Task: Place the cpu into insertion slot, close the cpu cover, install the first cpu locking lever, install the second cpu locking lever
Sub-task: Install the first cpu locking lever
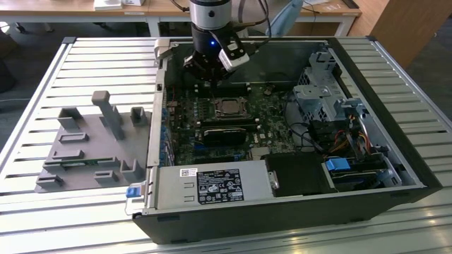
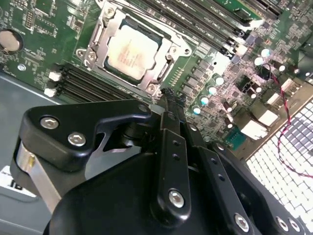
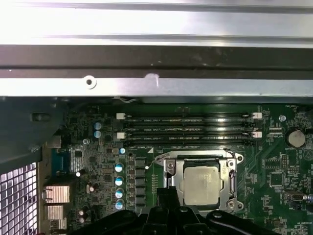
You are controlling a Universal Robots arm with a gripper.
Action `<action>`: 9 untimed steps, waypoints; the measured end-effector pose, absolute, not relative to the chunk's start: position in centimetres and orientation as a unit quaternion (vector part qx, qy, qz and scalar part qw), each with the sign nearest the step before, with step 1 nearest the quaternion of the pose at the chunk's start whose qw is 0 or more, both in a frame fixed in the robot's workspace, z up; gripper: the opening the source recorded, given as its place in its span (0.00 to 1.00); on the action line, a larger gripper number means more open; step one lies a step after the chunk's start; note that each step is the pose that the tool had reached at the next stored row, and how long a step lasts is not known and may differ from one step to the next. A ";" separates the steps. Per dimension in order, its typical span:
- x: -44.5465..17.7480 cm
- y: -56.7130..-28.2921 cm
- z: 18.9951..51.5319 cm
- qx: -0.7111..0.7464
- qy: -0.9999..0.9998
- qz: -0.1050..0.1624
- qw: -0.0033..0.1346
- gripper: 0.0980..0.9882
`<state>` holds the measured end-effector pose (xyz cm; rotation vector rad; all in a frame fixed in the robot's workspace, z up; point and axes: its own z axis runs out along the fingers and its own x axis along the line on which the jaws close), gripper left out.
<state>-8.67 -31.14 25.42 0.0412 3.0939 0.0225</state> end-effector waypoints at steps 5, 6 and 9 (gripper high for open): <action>-9.3 -31.1 25.4 0.013 1.000 0.007 0.024 0.01; -9.4 -31.1 25.4 0.013 1.000 0.007 0.024 0.01; -9.8 -31.1 25.4 0.013 1.000 0.007 0.024 0.01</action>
